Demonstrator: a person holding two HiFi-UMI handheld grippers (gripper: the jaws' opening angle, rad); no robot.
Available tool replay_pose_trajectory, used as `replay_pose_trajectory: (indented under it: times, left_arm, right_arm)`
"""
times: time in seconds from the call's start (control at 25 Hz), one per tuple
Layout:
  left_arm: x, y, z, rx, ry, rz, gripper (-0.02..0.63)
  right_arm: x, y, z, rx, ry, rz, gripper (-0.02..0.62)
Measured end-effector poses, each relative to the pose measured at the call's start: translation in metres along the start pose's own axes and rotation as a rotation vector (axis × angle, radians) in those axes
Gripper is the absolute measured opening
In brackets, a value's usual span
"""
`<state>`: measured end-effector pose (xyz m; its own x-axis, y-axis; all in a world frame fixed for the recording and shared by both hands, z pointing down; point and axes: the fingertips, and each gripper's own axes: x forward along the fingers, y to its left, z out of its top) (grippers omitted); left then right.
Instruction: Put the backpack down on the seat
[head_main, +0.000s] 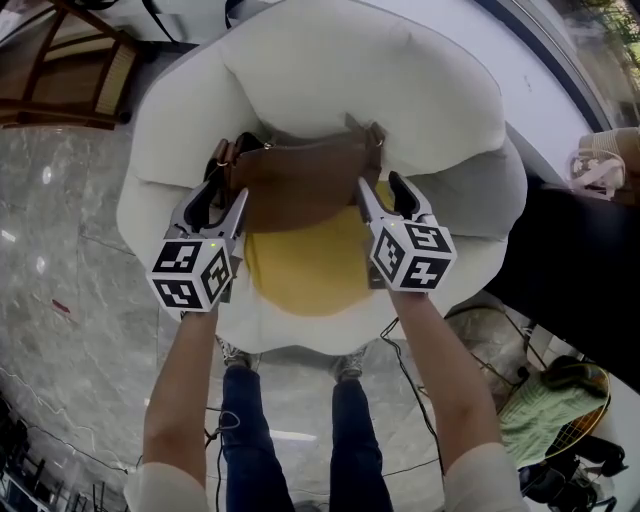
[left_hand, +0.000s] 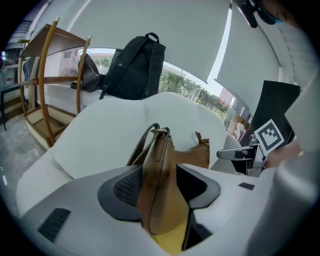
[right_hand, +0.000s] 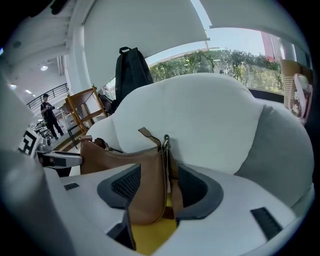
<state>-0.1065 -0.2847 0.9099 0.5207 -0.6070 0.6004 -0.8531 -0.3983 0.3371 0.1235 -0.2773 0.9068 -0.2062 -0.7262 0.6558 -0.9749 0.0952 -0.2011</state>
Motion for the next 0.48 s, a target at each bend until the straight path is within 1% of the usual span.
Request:
replay_pose_trajectory:
  times: [0.12,0.16,0.2,0.24,0.28,0.36,0.48]
  left_arm:
    - [-0.011,-0.008,0.004,0.022,0.004,-0.002,0.205]
    - [-0.016,-0.012,0.006,0.033,0.007,-0.005,0.201]
    - [-0.021,-0.015,0.008,0.043,0.006,-0.006,0.162]
    - [-0.027,-0.019,0.012,0.054,-0.001,-0.005,0.1]
    - [-0.032,-0.022,0.016,0.064,-0.011,-0.003,0.076]
    - [-0.042,-0.032,0.027,0.076,-0.029,-0.01,0.056]
    - [-0.056,-0.049,0.041,0.093,-0.05,-0.046,0.051]
  right_arm:
    - [-0.015,0.008,0.009,-0.031,-0.033,-0.004,0.235]
    - [-0.021,0.012,0.012,-0.048,-0.044,-0.004,0.213]
    - [-0.027,0.016,0.015,-0.065,-0.054,-0.005,0.162]
    - [-0.033,0.021,0.018,-0.079,-0.063,-0.003,0.099]
    - [-0.039,0.026,0.02,-0.088,-0.069,0.004,0.069]
    - [-0.049,0.036,0.026,-0.091,-0.077,0.027,0.049]
    - [-0.066,0.048,0.035,-0.091,-0.096,0.055,0.034]
